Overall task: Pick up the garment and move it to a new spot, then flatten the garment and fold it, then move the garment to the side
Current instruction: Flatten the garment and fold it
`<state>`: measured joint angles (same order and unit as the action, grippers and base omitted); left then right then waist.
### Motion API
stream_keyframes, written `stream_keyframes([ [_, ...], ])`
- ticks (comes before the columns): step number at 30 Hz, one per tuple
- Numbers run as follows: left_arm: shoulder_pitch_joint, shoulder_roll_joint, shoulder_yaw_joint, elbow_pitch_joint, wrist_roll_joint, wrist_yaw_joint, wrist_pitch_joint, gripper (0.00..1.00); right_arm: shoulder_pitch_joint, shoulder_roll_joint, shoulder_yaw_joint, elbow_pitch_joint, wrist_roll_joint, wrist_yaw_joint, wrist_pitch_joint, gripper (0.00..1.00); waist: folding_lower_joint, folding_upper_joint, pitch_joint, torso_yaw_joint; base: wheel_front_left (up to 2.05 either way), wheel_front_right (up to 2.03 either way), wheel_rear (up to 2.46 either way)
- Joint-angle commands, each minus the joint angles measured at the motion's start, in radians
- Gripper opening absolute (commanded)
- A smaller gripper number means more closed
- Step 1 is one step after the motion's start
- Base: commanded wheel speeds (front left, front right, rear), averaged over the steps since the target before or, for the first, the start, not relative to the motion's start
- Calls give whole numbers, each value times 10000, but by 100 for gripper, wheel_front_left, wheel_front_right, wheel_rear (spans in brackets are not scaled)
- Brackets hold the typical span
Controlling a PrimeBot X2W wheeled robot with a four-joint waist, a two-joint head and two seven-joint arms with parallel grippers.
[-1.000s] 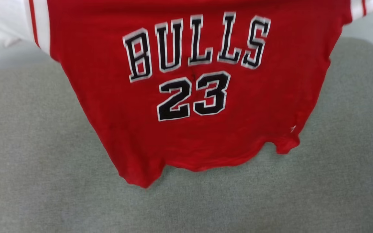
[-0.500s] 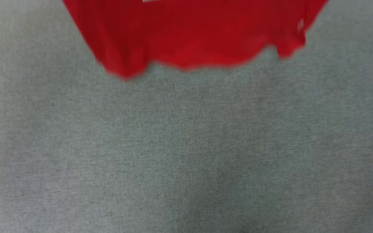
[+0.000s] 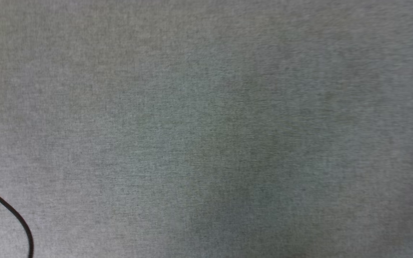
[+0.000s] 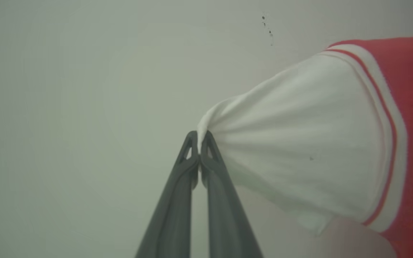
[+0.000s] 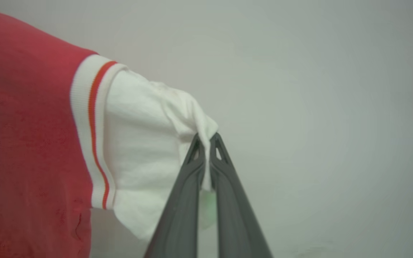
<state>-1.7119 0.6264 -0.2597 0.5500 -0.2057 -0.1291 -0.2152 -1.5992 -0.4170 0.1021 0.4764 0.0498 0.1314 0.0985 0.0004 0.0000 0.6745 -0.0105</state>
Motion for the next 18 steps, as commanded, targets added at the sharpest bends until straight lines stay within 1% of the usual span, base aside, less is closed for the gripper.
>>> stream_keyframes([
  [1, -75, -57, -49, 232, 16, 15, -125, 0, -37, 105, -54, 204, -93, -14, -157, 0, -4, 0, 165, 133, 0, 0, 0],
  [3, 222, -363, -84, 732, -71, 14, -414, 0, 225, 345, -118, 773, -145, -14, -564, 0, -4, 0, 223, 211, 0, 0, 0],
  [6, 990, -698, -180, 888, -91, 13, -497, 0, 662, 494, -92, 1241, -170, -14, -886, 0, -4, 0, 176, 299, 0, 0, 0],
  [8, 1594, -851, -127, 557, -129, 34, -512, 0, 1051, 530, -96, 1427, -132, -14, -1102, 0, -4, 0, 61, 341, 0, 0, 0],
  [14, 4506, -1240, -69, -363, -114, 116, -506, 0, 2957, 563, 234, 1696, 327, -12, -1509, 0, -4, 0, -778, 445, 0, 0, 0],
  [18, 6641, -1459, -143, -915, -71, 180, -500, 0, 4505, 289, 666, 1488, 1213, -12, -1410, 0, -4, 0, -1571, 513, 0, 0, 0],
])
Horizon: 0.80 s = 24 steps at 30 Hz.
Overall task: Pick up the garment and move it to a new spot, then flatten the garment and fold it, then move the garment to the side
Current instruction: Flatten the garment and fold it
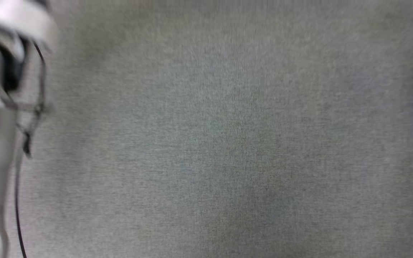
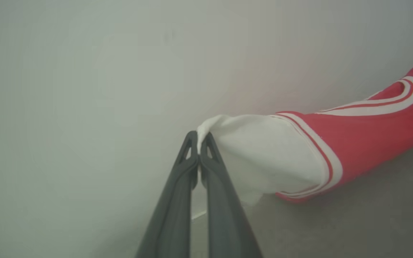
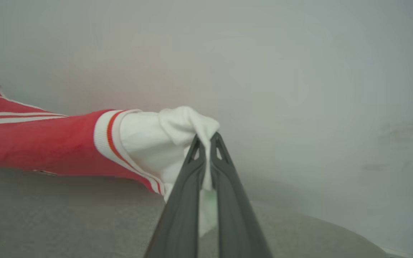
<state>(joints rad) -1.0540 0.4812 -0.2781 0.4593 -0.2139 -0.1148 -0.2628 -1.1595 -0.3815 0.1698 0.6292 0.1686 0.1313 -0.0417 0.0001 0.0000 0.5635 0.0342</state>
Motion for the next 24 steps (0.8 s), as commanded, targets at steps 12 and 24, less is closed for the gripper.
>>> stream_keyframes([
  [12, 5712, 118, -6, -822, -746, 40, 49, 0, 5360, -1358, 1224, -1877, 2551, -12, 939, 0, -1, 0, -2732, 20, 0, 0, 0],
  [24, 8912, 555, -356, -1526, -1263, 158, 759, 0, 9035, -2445, 1382, -3429, 3698, -13, 2065, 0, -1, 0, -4086, -44, 0, 0, 0],
])
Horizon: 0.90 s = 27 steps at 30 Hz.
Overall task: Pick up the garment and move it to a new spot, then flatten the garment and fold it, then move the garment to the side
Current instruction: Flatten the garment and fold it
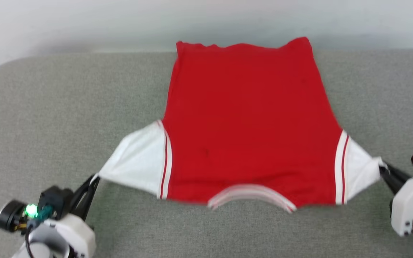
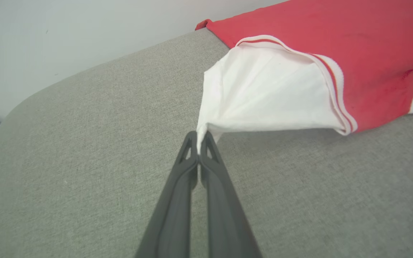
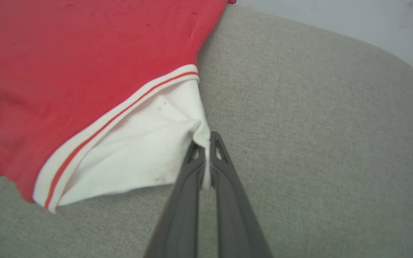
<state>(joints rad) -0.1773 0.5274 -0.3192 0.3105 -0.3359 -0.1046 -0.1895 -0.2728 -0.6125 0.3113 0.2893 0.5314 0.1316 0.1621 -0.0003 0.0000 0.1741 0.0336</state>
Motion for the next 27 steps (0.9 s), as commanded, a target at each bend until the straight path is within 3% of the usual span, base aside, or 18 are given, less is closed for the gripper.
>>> stream_keyframes([
  [1, 359, 157, 78, -135, -85, 98, 82, 0, 391, -218, 10, -160, 143, -17, 147, 0, 3, 0, -293, -56, 0, 0, 0],
  [15, 3297, 912, 295, -2100, -799, 633, 1172, 0, 2962, -1312, 34, -1615, 1350, -17, 1785, 0, 3, 0, -928, -194, 0, 0, 0],
  [24, 4001, 1027, -327, -2677, -839, 349, 1735, 0, 3497, -1134, -312, -1812, 1550, -17, 2512, 0, 3, 0, -665, -99, 0, 0, 0],
  [25, 3933, 995, -365, -2679, -835, 339, 1695, 0, 3444, -1120, -395, -1861, 1542, -16, 2481, 26, 3, 0, -639, -75, 0, 0, 0],
  [26, 3859, 976, -394, -2707, -840, 314, 1663, 0, 3394, -1117, -465, -1909, 1554, -16, 2518, 100, 3, 0, -600, -48, 0, 0, 0],
  [27, 3791, 972, -429, -2763, -854, 273, 1636, 0, 3373, -1119, -544, -1916, 1629, -16, 2662, 100, 3, 0, -556, -18, 0, 0, 0],
])
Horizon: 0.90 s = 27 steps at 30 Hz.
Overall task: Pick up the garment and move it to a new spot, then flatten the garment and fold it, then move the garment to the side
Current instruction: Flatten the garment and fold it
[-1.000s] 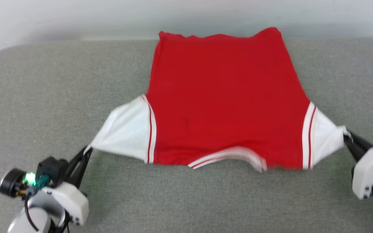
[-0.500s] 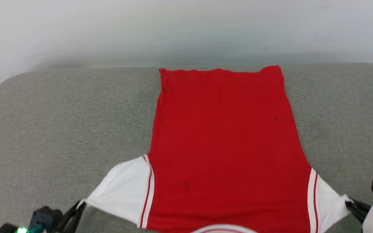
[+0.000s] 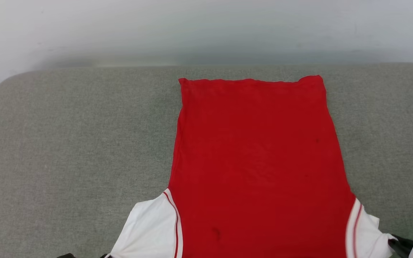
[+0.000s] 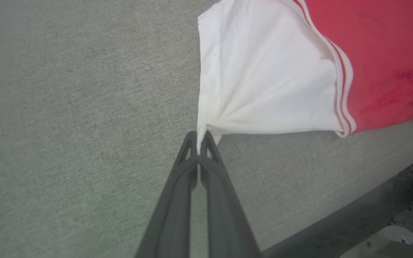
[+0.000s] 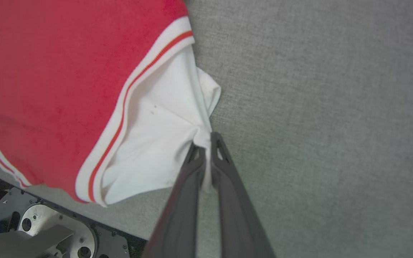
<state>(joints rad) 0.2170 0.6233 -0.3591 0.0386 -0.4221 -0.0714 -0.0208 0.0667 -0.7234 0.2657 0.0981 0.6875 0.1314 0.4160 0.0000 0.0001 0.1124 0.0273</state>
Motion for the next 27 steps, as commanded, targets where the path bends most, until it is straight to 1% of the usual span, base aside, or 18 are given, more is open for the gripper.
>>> stream_keyframes([
  [1, -152, 14, -30, -44, 9, -59, -52, 0, -22, -10, -88, -4, 68, -14, 123, 100, 0, -1, 60, 46, 0, 0, 0],
  [5, -312, 134, -136, -531, -32, -153, 91, 0, -386, -139, -552, -465, 330, -11, 778, 100, 0, -1, 351, 243, 0, 0, 0],
  [8, -445, 231, -216, -1215, -45, -203, 346, 0, -819, -115, -1311, -919, 643, -11, 1510, 100, 0, -1, 674, 458, 0, 0, 0],
  [10, -485, 362, -256, -1678, -45, -208, 602, 0, -1232, 45, -1870, -1250, 786, -11, 2329, 100, 0, -1, 965, 620, 0, 0, 0],
  [13, -667, 503, -291, -2335, 64, -192, 909, 0, -2171, 341, -2602, -1733, 547, -11, 3923, 100, 0, -1, 1485, 931, 0, 0, 0],
  [16, -894, 562, -399, -2976, 180, -212, 1189, 0, -3320, 949, -3231, -2031, 78, -11, 5728, 100, 0, -1, 2080, 1348, 0, 0, 0],
  [20, -1254, 607, -529, -3745, 330, -224, 1484, 0, -5311, 1935, -3965, -2057, -948, -11, 7921, 100, 0, -1, 2920, 1911, 0, 0, 0],
  [22, -1447, 557, -631, -4071, 302, -251, 1576, 0, -6263, 2321, -4248, -1866, -1612, -11, 8809, 100, 0, -1, 3305, 2210, 0, 0, 0],
  [23, -1498, 438, -679, -4240, 148, -271, 1642, 0, -6765, 2465, -4410, -1759, -1942, -11, 9175, 100, 0, -1, 3506, 2370, 0, 0, 0],
  [25, -1752, 448, -771, -4555, 213, -312, 1770, 0, -7657, 2734, -4741, -1454, -2649, -11, 9732, 100, 0, -1, 3818, 2663, 0, 0, 0],
  [27, -1935, 316, -893, -4824, 142, -329, 1838, 0, -8404, 3081, -5215, -1025, -3318, -11, 10209, 100, 0, -1, 4080, 2934, 0, 0, 0],
])
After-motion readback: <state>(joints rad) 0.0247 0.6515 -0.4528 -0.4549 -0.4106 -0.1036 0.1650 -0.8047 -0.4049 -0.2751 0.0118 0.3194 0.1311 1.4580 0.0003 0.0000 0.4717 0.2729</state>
